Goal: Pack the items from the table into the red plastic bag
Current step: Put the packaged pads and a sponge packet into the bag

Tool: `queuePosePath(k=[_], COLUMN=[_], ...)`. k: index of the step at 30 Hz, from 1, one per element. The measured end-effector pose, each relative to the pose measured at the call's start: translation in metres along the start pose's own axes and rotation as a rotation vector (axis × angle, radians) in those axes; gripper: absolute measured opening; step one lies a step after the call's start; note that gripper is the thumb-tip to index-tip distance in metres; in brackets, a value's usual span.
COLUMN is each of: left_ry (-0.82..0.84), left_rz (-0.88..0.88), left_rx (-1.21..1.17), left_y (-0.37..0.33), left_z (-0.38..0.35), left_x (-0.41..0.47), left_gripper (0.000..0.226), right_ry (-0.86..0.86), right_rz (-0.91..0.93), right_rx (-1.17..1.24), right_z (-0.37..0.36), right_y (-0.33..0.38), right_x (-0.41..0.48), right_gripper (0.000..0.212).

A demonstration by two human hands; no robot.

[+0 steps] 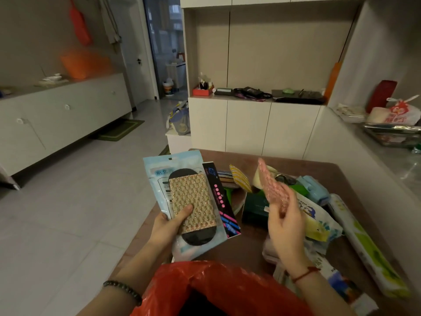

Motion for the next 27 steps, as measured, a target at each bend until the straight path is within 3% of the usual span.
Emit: queuePosePath(k=[2,6,8,12,15,17,19,21,24,27], left_ry=[0.054,0.187,0.237,0.308,0.306,0.310,0.330,0.366,0.447,0.476], left_rz=[-0.005,-0.012,-0.024,-0.073,-0.070,-0.049,-0.027,-0.024,-0.043,-0.125], left_rx=[0.012,-0.043,-0.077,-0.094,-0.040,-0.032,-0.001,0.055,0.203,0.453], left_y=[-0.003,-0.007,-0.010,-0.018,-0.015,-0.010,-0.006,-0.006,-0.003,-0.007], left_z=[-0.021,-0.065,-0.078,-0.085,-0.088,-0.087,-0.086,-0.085,-0.089,-0.091], left_x=[-0.011,-0.041,-0.056,-0.085,-0.102,-0.112,-0.117,-0.125,-0.134,-0.150], left_gripper=[0.076,0.053,0.048,0.064,0.050,0.042,0.044,0.051,0.054,0.049], right_ry=[0.031,0.317,0.405,0.398,0.391,0.324,0.274,0.417,0.695,0.708], right_rz=[0.215,0.553,0.567,0.519,0.516,0.390,0.076,-0.314,-0.666,-0.740], right_rx=[0.053,-0.205,-0.234,-0.168,-0.133,-0.063,0.054,0.230,0.579,0.685], right_z=[0.010,-0.016,-0.019,-0.002,0.006,0.020,0.038,0.041,0.024,0.017], right_y=[0.043,0.097,0.100,0.108,0.117,0.112,0.093,0.069,0.055,0.044], right_x=[-0.001,-0.039,-0.055,-0.060,-0.067,-0.061,-0.049,-0.048,-0.072,-0.089], right_gripper=[0.042,0.047,0.050,0.038,0.033,0.034,0.067,0.101,0.095,0.073])
Point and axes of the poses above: each hand's wrist, its own x-axis towards the middle knuckle, its own z-axis out of the back of the hand, y = z × x, the point moved 9 cm from there along x, towards the middle knuckle, and after that the axes turned 3 degrees about z, right-handed, at the moved point
